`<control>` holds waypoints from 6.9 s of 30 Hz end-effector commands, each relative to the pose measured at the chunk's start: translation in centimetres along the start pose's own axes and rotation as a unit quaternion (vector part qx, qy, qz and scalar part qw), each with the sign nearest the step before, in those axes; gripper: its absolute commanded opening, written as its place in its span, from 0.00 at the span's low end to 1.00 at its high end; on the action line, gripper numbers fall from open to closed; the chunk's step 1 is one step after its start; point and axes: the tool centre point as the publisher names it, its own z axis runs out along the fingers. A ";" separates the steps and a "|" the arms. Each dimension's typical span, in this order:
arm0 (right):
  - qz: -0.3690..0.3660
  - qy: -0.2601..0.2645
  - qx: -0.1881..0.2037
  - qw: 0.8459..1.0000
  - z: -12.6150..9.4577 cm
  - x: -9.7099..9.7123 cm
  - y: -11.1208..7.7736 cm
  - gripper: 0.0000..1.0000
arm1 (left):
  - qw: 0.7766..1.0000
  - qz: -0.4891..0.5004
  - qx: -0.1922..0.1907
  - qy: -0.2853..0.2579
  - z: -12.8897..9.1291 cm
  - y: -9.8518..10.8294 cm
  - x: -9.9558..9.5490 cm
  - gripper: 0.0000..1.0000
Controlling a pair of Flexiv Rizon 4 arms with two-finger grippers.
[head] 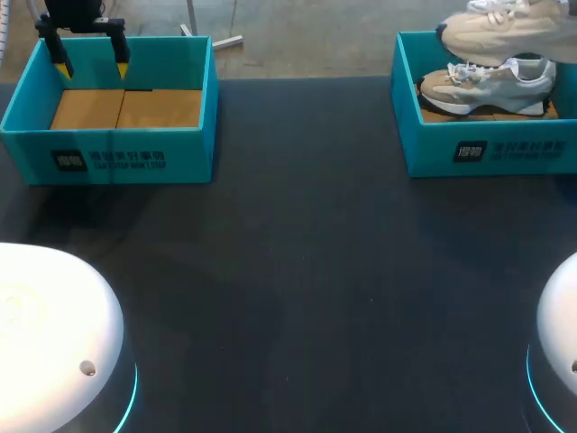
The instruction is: Take the shoe out of the shoebox, open the shoe tongue, remove and reinsert the insole, then place the shoe into the shoebox
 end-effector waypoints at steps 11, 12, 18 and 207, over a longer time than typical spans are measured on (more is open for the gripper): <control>0.001 -0.003 -0.042 0.999 -6.1 0.6 -6.8 0.00 | 1.000 0.000 0.000 0.000 0.0 0.0 0.0 1.00; 0.001 -0.010 -0.043 0.999 -6.4 0.9 -7.5 0.00 | 1.000 0.000 0.000 0.000 0.0 0.0 0.0 1.00; -0.004 -0.012 -0.050 0.999 -8.0 3.2 -11.3 0.00 | 1.000 0.000 0.000 0.000 0.0 0.0 0.0 1.00; -0.085 -0.021 -0.021 0.996 7.9 28.2 -49.4 0.00 | 1.000 0.000 0.000 0.000 0.0 0.0 0.0 1.00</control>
